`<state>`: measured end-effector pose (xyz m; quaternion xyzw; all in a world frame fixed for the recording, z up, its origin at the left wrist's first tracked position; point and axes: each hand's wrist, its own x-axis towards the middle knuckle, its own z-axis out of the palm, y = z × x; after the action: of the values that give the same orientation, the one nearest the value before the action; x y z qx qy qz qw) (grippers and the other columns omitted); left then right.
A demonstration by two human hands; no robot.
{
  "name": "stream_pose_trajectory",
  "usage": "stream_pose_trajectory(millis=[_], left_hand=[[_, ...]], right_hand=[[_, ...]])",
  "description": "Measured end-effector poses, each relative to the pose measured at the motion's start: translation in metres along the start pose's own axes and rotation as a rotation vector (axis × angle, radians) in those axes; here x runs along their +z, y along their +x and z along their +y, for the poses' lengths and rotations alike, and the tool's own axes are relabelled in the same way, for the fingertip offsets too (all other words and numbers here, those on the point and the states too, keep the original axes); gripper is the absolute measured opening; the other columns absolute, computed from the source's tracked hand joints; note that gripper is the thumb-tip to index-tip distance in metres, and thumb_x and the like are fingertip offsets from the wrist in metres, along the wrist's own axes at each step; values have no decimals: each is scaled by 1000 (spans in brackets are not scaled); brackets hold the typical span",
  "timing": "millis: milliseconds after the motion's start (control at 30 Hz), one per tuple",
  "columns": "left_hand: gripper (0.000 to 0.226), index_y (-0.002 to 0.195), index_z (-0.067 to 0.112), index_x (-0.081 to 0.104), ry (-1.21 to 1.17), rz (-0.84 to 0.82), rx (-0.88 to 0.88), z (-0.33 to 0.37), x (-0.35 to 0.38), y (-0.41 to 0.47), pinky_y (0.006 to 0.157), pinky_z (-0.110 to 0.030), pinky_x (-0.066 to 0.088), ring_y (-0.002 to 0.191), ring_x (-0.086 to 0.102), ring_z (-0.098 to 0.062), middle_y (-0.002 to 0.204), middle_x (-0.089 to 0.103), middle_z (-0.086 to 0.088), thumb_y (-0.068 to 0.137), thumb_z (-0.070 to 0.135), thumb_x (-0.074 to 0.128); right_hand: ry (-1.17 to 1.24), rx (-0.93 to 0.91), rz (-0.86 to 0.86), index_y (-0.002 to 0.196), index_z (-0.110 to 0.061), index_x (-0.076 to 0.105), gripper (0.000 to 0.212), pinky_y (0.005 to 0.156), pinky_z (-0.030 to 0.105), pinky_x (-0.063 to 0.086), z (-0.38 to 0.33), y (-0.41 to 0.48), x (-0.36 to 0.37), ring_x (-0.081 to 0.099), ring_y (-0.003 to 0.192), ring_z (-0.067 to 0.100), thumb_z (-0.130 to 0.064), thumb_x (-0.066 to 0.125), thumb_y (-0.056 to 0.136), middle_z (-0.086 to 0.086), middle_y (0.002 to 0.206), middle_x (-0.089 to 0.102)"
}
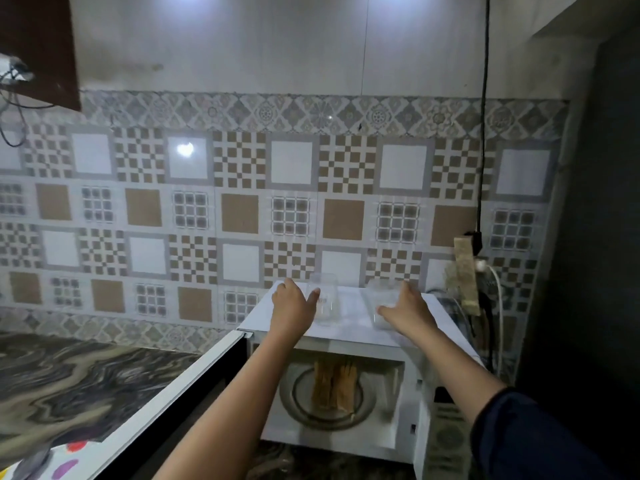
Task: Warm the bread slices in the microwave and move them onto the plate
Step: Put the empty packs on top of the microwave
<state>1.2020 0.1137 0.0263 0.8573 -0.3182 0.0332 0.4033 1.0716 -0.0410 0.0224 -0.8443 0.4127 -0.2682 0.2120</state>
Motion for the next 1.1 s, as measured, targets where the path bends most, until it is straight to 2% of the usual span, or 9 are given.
stream_pose_trajectory(millis=[233,433,533,600,667,733,867,1033,1100], left_hand=[[52,110,-1,59,30,330,-1,-20,-84,-90,91,-39,40,111,51,-32,118,59,-18,97,42,33],[42,92,-1,63,-34,559,-119,-57,-161,-185,87,-38,38,105,52,-34,105,62,-23,98,31,35],[40,68,1,52,-203,617,-348,-94,-186,-221,76,-39,37,94,55,-37,82,59,-23,96,25,39],[36,64,3,51,-417,654,-499,-122,-196,-245,77,-38,45,86,58,-33,72,58,-19,94,21,41],[32,70,2,55,-619,656,-590,-144,-196,-264,61,-25,50,69,66,-22,66,63,-15,94,16,40],[29,69,8,52,-812,603,-671,-164,-187,-280,46,-19,42,48,58,-10,62,58,-7,95,13,39],[24,74,20,57,-944,457,-681,-202,-157,-292,65,-24,33,74,50,-10,78,57,5,93,18,43],[29,76,20,62,-940,376,-556,-198,-135,-292,50,-13,42,55,56,0,60,65,10,96,17,41],[30,82,20,65,-950,352,-517,-197,-126,-296,50,-14,43,56,59,1,62,68,12,97,19,39]], right_hand=[[84,-251,-135,126,-10,44,43,86,30,39,-55,-84,-6,46,117,25,-26,57,88,9,132,43],[210,-437,-323,119,-9,52,33,89,27,37,-104,-181,32,47,117,23,-25,56,90,9,127,51],[268,-558,-394,117,-8,55,33,88,25,36,-131,-228,52,50,117,22,-27,55,91,8,126,55],[328,-631,-435,115,-7,57,31,88,24,36,-151,-258,62,51,116,23,-26,54,91,8,123,57],[363,-700,-465,113,-6,59,31,92,27,38,-170,-283,70,51,115,23,-26,53,91,8,121,58],[361,-768,-510,115,-7,59,32,95,30,40,-189,-304,81,52,115,23,-28,51,92,9,123,58],[242,-848,-556,119,-11,59,36,99,37,42,-209,-328,108,51,120,26,-32,48,92,10,127,57],[109,-969,-384,88,-8,59,27,78,32,43,-196,-334,113,53,105,25,-31,46,92,8,105,63],[124,-1013,-323,77,-13,52,24,73,31,42,-185,-331,111,54,100,24,-33,49,91,8,97,63]])
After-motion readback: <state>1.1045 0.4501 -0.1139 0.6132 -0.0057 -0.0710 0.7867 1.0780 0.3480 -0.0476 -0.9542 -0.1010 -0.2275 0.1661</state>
